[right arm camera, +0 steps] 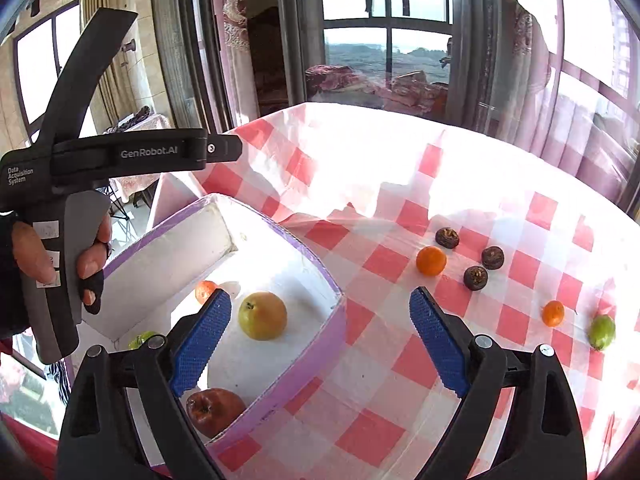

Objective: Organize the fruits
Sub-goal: 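Grasp the green lime with the right gripper while the left grasps another orange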

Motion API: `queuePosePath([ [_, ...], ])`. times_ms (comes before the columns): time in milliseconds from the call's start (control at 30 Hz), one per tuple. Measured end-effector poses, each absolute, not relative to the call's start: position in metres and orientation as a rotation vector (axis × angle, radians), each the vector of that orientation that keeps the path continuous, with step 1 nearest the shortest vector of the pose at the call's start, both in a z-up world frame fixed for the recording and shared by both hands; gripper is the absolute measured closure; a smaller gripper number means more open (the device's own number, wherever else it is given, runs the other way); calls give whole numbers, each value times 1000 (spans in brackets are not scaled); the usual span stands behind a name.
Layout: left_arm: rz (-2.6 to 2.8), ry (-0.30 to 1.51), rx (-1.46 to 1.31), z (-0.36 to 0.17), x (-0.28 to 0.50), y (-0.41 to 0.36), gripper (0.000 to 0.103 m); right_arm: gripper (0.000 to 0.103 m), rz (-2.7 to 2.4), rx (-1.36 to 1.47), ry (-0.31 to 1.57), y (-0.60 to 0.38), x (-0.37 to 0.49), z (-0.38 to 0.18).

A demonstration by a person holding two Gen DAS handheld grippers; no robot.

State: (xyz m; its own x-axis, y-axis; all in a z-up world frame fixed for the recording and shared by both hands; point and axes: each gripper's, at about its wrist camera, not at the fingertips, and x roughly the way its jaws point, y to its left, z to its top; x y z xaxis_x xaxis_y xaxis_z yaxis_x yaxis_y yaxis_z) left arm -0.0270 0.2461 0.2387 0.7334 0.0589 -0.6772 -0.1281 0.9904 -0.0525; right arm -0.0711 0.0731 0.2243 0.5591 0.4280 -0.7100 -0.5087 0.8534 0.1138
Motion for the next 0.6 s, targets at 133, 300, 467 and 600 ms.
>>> queuePosePath([
  [133, 31, 751, -97, 241, -3, 188, 2, 15, 344, -41, 869, -6, -43, 196],
  [300, -64, 830, -71, 217, 12, 108, 2, 15, 131, 29, 955, -105, -16, 142],
  [467, -164, 972, 41, 166, 17, 32, 2, 16, -17, 60, 1030, -174, 9, 99],
  [600, -214, 1120, 105, 116, 21, -11, 2, 17, -91, 88, 1093, -217, 38, 63],
])
